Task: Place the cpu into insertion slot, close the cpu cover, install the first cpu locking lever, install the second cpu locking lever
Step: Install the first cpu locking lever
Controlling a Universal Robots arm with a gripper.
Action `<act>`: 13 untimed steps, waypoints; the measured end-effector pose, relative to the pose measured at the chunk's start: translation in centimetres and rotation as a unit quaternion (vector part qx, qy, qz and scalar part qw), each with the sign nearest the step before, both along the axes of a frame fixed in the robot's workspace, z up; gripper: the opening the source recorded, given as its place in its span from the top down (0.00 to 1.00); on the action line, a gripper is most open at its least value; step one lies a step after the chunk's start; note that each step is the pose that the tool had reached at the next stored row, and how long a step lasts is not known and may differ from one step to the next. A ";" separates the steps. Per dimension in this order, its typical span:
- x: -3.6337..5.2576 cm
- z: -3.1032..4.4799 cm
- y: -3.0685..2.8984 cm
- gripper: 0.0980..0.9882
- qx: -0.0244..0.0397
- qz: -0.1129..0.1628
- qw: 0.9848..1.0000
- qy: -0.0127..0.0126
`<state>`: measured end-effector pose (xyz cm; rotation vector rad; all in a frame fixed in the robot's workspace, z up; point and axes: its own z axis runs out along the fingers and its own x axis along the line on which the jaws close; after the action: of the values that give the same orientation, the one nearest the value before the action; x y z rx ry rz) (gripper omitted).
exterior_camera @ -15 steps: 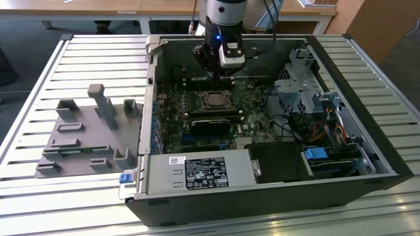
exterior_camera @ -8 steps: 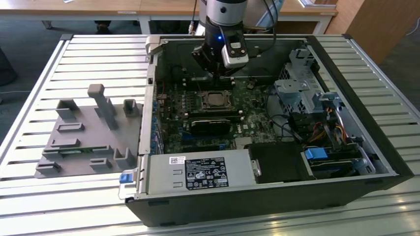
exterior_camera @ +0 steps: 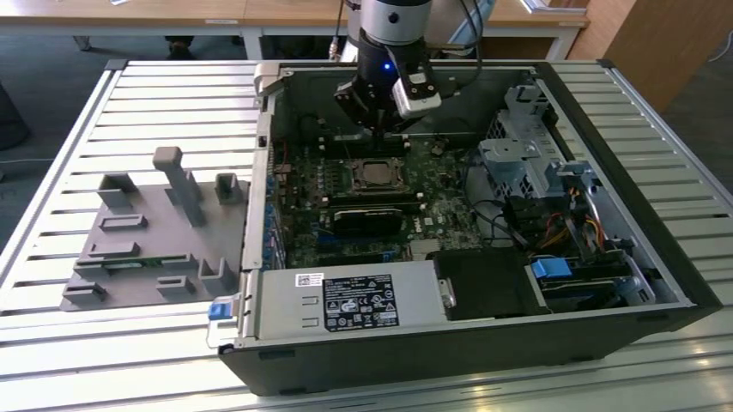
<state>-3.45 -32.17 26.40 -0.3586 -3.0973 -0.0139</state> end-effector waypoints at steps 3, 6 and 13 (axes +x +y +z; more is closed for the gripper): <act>0.00 -0.01 0.00 0.94 0.000 0.027 1.000 0.000; 0.00 -0.01 0.00 0.94 0.000 0.051 0.999 0.000; -0.12 -0.02 0.00 0.94 0.000 0.070 0.998 0.000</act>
<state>-3.57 -32.17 26.38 -0.1394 -3.1147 -0.0111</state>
